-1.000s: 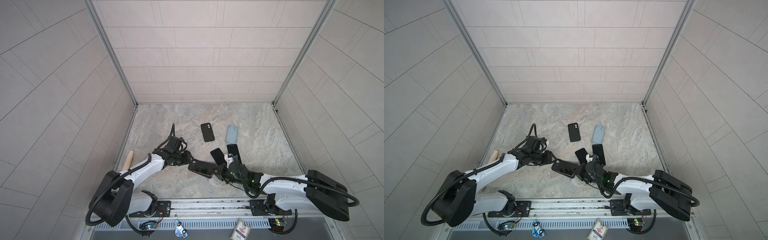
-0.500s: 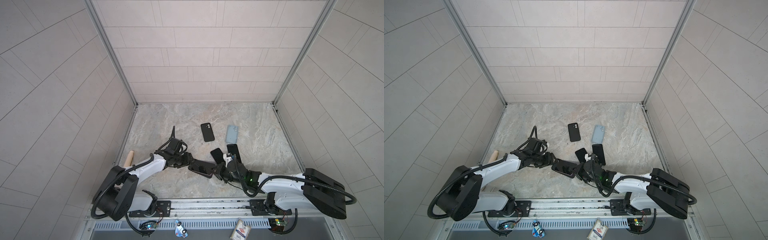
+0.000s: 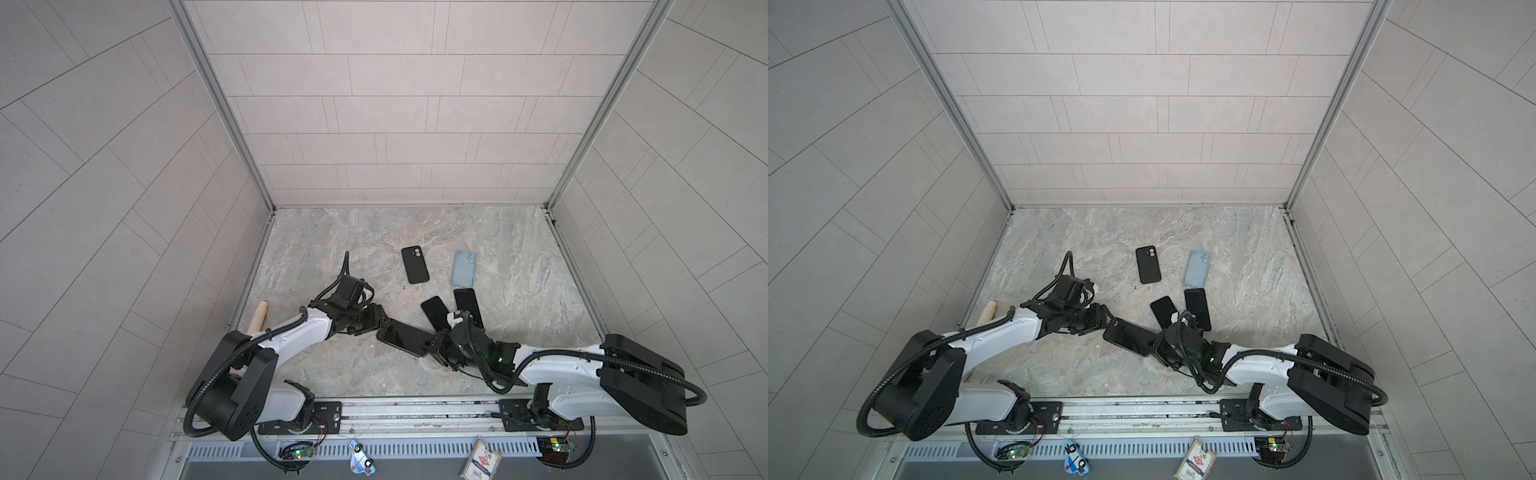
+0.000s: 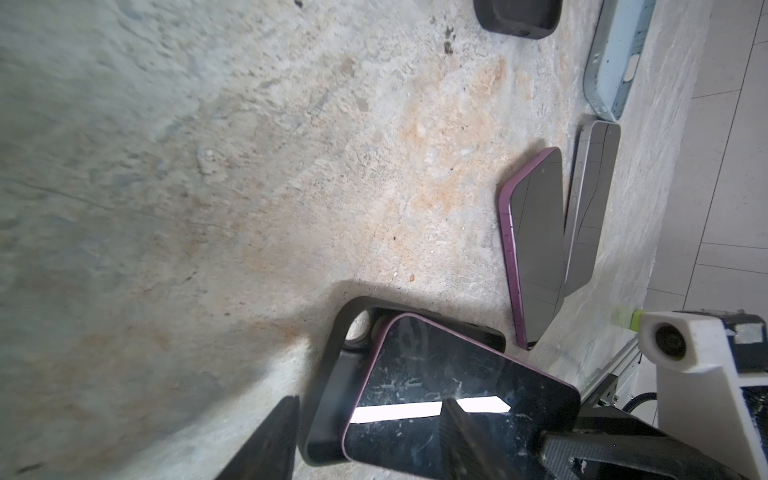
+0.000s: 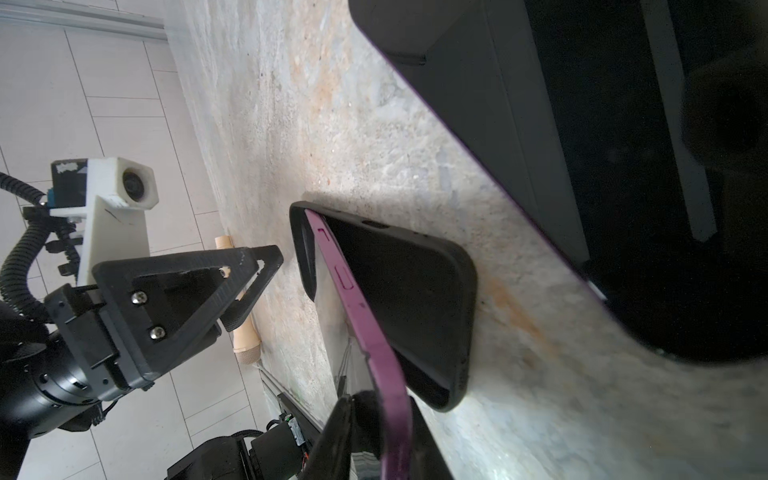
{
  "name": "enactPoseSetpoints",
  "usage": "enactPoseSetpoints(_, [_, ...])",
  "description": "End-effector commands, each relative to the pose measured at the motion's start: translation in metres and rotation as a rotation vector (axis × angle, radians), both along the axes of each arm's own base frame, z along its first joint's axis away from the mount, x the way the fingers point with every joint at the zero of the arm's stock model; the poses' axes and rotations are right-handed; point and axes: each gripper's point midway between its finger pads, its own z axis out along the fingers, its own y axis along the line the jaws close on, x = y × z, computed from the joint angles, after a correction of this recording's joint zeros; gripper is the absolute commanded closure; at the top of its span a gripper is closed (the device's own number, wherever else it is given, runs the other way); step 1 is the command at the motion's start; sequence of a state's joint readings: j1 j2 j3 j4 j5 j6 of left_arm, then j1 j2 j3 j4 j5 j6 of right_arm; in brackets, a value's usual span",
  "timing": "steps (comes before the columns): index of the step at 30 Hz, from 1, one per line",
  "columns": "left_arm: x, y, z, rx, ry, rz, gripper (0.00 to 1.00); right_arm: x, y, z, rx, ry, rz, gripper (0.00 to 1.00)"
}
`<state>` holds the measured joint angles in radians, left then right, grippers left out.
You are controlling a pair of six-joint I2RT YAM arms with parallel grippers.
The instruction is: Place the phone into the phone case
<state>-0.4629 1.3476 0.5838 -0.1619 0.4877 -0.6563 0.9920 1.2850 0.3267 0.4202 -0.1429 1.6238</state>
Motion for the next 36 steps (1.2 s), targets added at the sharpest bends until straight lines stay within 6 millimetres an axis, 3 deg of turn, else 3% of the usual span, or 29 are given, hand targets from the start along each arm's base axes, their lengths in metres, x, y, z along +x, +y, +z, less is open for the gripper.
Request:
enactPoseSetpoints(1, [0.001, 0.001, 0.000, -0.003, 0.002, 0.001, 0.39, 0.004, 0.005, 0.006, 0.028, 0.008, -0.012, 0.75])
enactPoseSetpoints(10, [-0.001, -0.005, -0.001, -0.036, 0.022, -0.010, 0.46, 0.009, 0.016, 0.007, 0.034, 0.010, 0.007, 0.76])
enactPoseSetpoints(22, [-0.005, 0.012, -0.011, 0.059, 0.044, -0.004, 0.44, 0.017, 0.030, 0.004, 0.049, 0.024, 0.025, 0.77])
enactPoseSetpoints(28, [0.002, 0.019, -0.007, 0.092, 0.009, 0.024, 0.42, 0.018, 0.033, 0.001, 0.048, 0.030, 0.030, 0.77])
enactPoseSetpoints(36, [0.017, 0.012, 0.004, 0.063, -0.034, 0.043, 0.42, 0.019, 0.038, 0.000, 0.056, 0.037, 0.038, 0.78])
